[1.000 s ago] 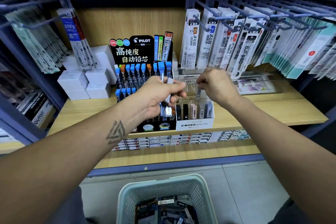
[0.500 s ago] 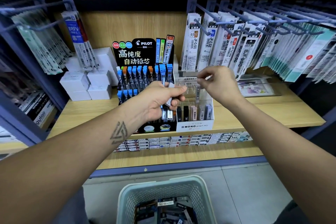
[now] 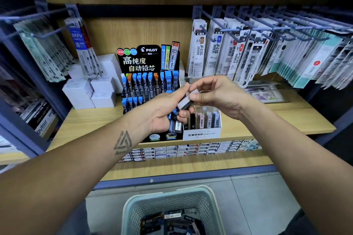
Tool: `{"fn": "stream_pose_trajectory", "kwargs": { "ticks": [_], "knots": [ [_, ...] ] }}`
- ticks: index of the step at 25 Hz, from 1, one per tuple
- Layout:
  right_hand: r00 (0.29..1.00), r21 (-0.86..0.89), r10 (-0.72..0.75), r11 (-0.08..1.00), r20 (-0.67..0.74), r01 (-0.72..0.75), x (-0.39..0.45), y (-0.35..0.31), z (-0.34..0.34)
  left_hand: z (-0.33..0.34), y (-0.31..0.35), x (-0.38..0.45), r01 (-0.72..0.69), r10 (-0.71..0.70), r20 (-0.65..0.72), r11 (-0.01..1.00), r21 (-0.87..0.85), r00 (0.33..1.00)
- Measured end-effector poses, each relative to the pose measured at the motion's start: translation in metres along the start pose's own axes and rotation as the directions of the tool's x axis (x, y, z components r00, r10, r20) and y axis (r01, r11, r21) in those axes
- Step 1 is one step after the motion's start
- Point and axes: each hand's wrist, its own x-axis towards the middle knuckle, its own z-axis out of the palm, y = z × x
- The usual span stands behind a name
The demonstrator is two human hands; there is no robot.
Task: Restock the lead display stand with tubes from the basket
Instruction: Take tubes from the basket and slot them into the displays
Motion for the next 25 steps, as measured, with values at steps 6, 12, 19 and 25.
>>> {"fn": "stream_pose_trajectory", "kwargs": {
  "ticks": [6, 12, 19, 25],
  "knots": [
    [0.991, 0.061, -0.001, 0.998, -0.135, 0.009, 0.001, 0.002, -0.016, -0.009, 0.007, 0.001, -0.038, 0.032, -0.09, 0.997, -0.066, 0.995],
    [0.997, -0.277, -0.058, 0.96, -0.051, 0.042, 0.0, 0.005, -0.01, -0.009, 0.006, 0.006, -0.251, 0.316, -0.271, 0.935, 0.249, 0.909],
    [0.998, -0.411, -0.038, 0.91, 0.051, 0.055, -0.004, -0.003, -0.009, -0.005, 0.005, 0.008, -0.293, 0.322, -0.247, 0.944, 0.149, 0.914],
    [0.925, -0.339, -0.138, 0.941, -0.354, 0.01, 0.006, -0.003, -0.037, -0.005, 0.005, 0.008, -0.273, 0.297, -0.264, 0.954, 0.123, 0.918]
  ]
}}
